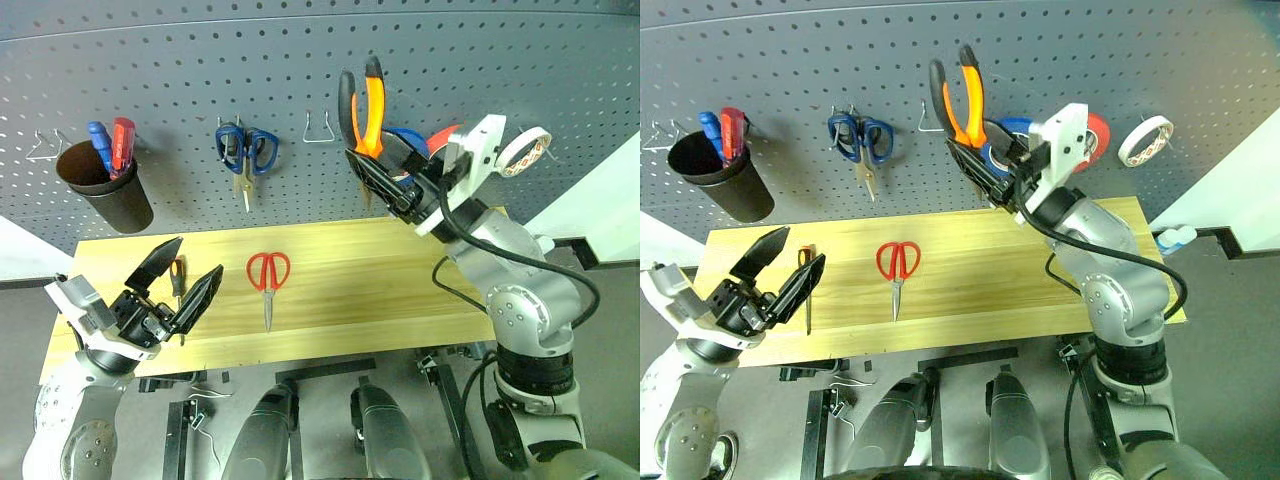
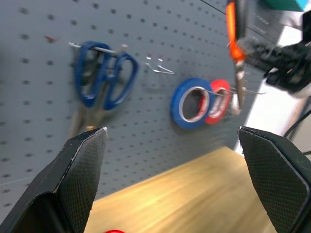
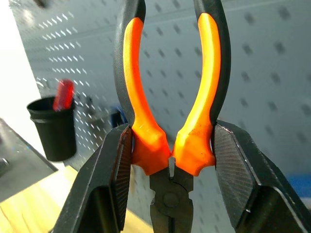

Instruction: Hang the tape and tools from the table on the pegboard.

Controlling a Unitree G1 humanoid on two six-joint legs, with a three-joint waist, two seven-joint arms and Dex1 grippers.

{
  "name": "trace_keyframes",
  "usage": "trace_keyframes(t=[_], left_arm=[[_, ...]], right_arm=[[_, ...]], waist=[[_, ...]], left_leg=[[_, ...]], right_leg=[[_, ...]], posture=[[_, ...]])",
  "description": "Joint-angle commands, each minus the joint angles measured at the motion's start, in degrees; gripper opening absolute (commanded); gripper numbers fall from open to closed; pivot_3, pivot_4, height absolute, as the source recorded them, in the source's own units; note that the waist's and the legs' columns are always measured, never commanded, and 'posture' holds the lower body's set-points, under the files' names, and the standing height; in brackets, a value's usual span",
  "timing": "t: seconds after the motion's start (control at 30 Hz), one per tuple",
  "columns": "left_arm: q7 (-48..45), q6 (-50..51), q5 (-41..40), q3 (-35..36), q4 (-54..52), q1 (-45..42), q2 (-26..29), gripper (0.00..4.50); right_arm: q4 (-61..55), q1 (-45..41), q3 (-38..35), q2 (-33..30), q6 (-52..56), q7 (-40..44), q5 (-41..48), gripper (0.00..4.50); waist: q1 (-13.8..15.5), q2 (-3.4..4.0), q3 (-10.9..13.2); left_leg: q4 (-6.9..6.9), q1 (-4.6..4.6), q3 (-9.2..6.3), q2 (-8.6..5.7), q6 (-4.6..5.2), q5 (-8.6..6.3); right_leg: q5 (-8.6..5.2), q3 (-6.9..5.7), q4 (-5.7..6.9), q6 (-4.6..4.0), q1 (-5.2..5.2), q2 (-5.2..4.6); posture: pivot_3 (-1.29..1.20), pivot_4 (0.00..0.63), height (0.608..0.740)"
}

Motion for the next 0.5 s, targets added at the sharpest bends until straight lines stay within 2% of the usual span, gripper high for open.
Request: trace_keyframes(t=[0.03,0.27,0.5], left_arm=[[-0.3,-2.5,0.8,0.0,-0.7,-0.2,-0.3,4.50],[-1.8,-2.5,-0.9,-0.4,-0.2,0.0,0.1,4.50],[-3.1,-2.6,-1.6,0.0,0.4,1.5,0.2,4.50]], right_arm=[[-0.6,-3.0,-0.1,1.3,-2.8,-0.5,-0.9,2.08],[4.4,-8.9,1.5,6.3,-8.0,-1.7,-4.7,2.08],[18.4,-14.6,3.8,13.7,-20.3,-4.2,-13.5,2.08]], waist=[[0.1,-0.01,0.0],[-0.2,0.00,0.0],[-0.2,0.01,0.0]], left_leg=[[0.00,0.00,0.00,0.00,-0.01,0.00],[-0.02,0.00,0.01,0.03,-0.05,0.03],[-0.02,0.04,0.03,0.04,-0.05,0.03]], right_leg=[[0.00,0.00,0.00,0.00,0.00,0.00],[0.01,0.01,-0.01,0.01,-0.02,0.02],[0.02,0.01,0.00,-0.01,-0.01,0.03]], posture=[[0.05,0.230,0.719],[0.05,0.239,0.719],[0.05,0.251,0.719]])
